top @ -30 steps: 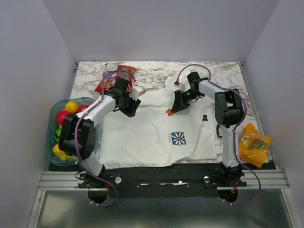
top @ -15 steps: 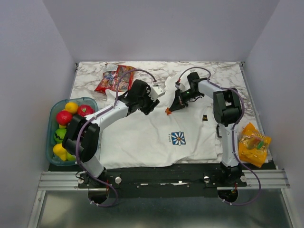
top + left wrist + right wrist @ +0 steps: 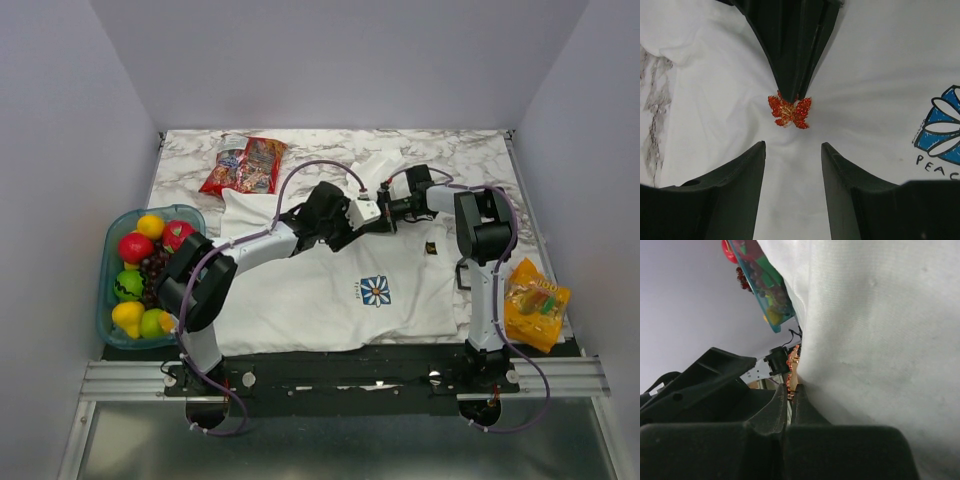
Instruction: Remove the brooch from the garment
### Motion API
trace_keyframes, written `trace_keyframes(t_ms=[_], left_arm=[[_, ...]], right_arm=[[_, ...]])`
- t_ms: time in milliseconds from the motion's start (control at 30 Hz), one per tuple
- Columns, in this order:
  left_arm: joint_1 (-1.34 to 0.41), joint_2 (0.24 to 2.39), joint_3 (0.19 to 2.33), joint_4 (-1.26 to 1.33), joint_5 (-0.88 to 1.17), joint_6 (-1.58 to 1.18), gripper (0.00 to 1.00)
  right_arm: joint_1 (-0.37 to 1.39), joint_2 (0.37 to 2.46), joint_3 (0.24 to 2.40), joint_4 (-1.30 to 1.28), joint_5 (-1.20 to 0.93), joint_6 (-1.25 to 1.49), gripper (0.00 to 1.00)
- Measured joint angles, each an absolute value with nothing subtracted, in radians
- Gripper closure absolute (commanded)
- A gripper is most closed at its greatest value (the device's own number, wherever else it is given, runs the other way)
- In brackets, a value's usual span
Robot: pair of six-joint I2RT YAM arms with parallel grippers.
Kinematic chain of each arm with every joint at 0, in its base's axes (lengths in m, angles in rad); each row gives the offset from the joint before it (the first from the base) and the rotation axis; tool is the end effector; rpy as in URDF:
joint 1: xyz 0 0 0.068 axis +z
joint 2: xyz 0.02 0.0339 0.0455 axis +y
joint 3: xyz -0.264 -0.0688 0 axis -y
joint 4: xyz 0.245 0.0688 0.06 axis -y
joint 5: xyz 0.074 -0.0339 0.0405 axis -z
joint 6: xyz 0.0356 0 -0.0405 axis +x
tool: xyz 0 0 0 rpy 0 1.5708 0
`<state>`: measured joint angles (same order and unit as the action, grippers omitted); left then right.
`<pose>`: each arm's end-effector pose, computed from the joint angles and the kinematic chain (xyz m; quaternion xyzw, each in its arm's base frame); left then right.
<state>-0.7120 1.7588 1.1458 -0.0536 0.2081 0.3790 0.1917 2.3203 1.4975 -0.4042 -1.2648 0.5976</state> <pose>0.2903 -0.2602 0.2137 0.5030 0.7413 -0.1641 0.4130 0.4245 0.1170 0.0882 -0.0612 -0.7988 -0.5907 0.0965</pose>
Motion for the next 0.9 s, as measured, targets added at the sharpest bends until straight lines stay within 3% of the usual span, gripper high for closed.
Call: trace_keyframes(t_ms=[233,533,633,800,833,867,900], left_arm=[[-0.735,1.792,1.17,-0.052,0.237,0.397,0.45],[-0.747,1.866,1.21,-0.038,0.179,0.434,0.54],[-0.748,1.88,1.216,-0.023,0.134,0.445,0.64],[-0.752,1.884,1.218,-0.033,0.107,0.465,0.88],[-0.754,1.885,1.219,-0.037,0.1,0.467,0.91],[-0.754,1.885,1.221,-0.041,0.096,0.474,0.97],[-0.754,1.885,1.222,-0.043,0.093,0.476,0.99]], right_arm=[[0.191,2.32,1.485,-0.339,-1.297,0.663,1.0],[0.192,2.318,1.473,-0.313,-1.304,0.68,0.99],[0.192,2.317,1.47,-0.308,-1.304,0.681,1.0],[0.192,2.317,1.469,-0.303,-1.305,0.689,0.92],[0.191,2.316,1.469,-0.302,-1.305,0.689,0.88],[0.191,2.316,1.468,-0.301,-1.305,0.689,0.76],[0.191,2.316,1.468,-0.3,-1.305,0.69,0.71]])
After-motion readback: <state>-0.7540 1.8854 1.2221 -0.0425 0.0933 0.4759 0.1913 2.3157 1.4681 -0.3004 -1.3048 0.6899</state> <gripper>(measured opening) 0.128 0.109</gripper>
